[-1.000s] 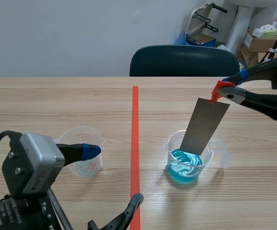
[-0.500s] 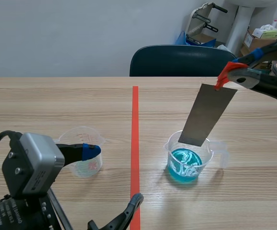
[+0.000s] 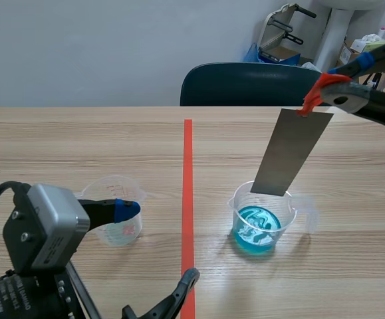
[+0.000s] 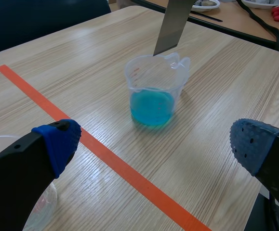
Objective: Do the redox reaction experiment
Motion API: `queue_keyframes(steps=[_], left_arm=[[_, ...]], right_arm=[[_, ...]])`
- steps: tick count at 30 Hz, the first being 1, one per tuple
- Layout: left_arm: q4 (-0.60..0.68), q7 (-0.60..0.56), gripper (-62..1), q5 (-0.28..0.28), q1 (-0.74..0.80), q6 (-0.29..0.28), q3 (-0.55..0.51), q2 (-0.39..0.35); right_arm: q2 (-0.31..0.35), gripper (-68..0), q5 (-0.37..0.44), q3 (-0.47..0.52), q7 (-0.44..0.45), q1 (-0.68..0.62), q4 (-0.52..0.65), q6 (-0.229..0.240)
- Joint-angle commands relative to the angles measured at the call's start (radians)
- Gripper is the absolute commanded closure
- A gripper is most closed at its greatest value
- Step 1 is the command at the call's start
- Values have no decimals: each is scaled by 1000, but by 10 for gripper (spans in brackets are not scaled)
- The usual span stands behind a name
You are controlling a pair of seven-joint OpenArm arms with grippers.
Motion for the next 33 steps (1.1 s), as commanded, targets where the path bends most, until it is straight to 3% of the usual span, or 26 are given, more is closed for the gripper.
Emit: queue_keyframes(steps=[1, 33], left_arm=[[18, -17, -623, -3, 0, -6, 1, 8], [18, -17, -623, -3, 0, -6, 1, 8]], right_arm=[[16, -8, 25, 19, 12, 11, 8, 8], [10, -8, 24, 19, -23, 9, 8, 8]])
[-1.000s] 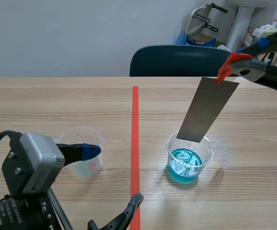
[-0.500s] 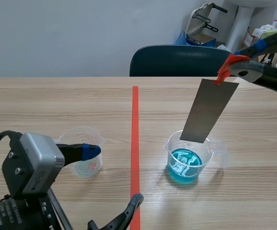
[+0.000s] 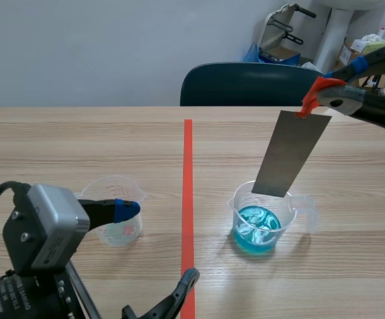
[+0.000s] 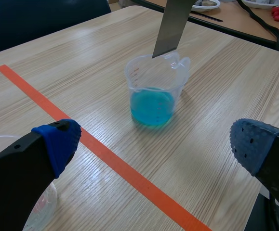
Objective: Do the redox reaction experiment
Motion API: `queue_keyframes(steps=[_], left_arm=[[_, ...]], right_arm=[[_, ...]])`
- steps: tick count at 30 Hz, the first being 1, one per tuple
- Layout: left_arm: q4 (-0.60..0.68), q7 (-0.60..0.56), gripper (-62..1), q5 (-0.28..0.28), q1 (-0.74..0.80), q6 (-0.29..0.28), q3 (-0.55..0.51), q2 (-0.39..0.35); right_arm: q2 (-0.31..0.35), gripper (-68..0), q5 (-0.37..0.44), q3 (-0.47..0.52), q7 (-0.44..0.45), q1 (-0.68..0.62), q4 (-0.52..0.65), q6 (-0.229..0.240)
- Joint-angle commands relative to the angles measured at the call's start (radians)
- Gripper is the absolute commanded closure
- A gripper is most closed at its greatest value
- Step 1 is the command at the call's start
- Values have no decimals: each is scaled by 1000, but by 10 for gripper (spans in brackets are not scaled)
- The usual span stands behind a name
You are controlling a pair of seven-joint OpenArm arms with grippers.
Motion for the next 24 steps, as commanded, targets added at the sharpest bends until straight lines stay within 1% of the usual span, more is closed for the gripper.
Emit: queue_keyframes(steps=[1, 24], left_arm=[[18, -17, -623, -3, 0, -6, 1, 8], [18, -17, -623, -3, 0, -6, 1, 8]], right_arm=[[11, -8, 24, 19, 11, 9, 8, 8], [11, -8, 26, 19, 31, 9, 8, 8]])
